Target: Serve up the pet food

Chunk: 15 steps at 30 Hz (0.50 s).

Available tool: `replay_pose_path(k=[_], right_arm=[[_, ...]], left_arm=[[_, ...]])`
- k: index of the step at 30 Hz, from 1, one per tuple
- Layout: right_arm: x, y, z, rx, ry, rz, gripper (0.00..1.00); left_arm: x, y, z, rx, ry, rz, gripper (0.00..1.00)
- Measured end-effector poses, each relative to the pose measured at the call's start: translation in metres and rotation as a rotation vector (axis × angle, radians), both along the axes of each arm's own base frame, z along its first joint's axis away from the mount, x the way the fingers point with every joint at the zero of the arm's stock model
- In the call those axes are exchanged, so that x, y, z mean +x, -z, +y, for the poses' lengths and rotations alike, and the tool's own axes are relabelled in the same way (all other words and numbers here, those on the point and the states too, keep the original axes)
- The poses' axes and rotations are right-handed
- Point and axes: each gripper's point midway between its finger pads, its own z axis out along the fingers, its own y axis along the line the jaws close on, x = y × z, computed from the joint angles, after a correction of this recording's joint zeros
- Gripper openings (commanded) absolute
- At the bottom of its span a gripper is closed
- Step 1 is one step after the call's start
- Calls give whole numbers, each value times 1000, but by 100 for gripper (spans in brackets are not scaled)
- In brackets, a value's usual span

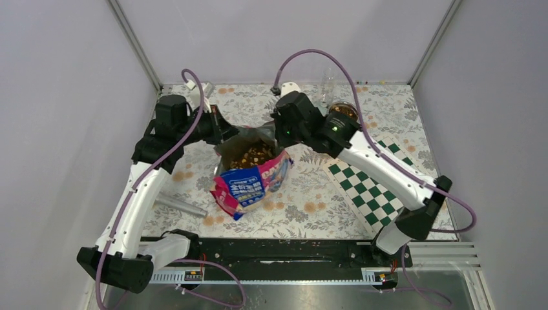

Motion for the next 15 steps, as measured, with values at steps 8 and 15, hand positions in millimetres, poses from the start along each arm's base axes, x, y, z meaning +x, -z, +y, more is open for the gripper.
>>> replay_pose_path(k=[8,15], right_arm=[[-33,-9,-60,-36,102,-4,20],[-37,-43,-90,41,146,-134,90]], left_arm=[[-35,-3,-57,-22,298,-33,0],[-31,13,-67,9,344,-26,0]])
